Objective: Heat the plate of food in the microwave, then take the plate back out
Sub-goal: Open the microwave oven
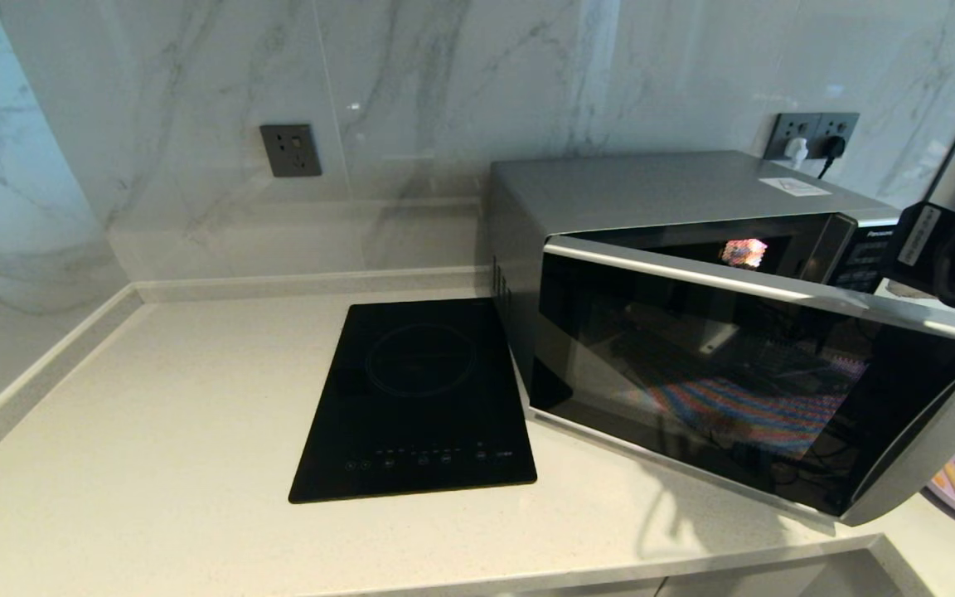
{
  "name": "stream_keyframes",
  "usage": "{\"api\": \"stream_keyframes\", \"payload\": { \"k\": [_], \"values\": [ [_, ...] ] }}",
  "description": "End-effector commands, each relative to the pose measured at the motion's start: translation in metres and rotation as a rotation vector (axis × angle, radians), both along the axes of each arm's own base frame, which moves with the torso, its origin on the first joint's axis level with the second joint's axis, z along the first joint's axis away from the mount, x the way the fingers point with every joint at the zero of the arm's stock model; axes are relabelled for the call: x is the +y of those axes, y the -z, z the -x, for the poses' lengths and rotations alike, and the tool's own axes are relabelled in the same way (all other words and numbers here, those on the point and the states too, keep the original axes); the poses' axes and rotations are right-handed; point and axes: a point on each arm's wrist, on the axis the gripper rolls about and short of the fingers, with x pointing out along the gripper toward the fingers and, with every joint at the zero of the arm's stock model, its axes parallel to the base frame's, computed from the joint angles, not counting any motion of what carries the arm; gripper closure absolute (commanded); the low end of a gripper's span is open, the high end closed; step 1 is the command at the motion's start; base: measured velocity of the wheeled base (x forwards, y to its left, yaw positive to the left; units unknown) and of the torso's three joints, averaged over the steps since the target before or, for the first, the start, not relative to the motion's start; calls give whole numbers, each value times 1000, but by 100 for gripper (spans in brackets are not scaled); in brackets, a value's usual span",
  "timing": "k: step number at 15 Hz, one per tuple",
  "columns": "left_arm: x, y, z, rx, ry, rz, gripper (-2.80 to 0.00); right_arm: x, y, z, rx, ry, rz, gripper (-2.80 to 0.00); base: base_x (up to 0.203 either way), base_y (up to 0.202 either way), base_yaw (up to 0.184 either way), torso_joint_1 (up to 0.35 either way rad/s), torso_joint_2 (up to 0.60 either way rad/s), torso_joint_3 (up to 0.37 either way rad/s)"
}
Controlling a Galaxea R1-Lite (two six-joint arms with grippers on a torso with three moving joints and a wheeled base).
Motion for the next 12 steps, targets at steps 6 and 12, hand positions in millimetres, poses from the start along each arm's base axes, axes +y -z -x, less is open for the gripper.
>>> {"api": "stream_keyframes", "payload": {
  "k": [6, 12],
  "values": [
    [0, 0, 0, 1, -1, 1, 0, -15, 14, -22, 55, 70, -12, 0, 0, 0, 0, 0, 0, 0],
    [0, 0, 0, 1, -1, 1, 0, -18, 5, -3, 36, 31, -44, 0, 0, 0, 0, 0, 0, 0]
  ]
}}
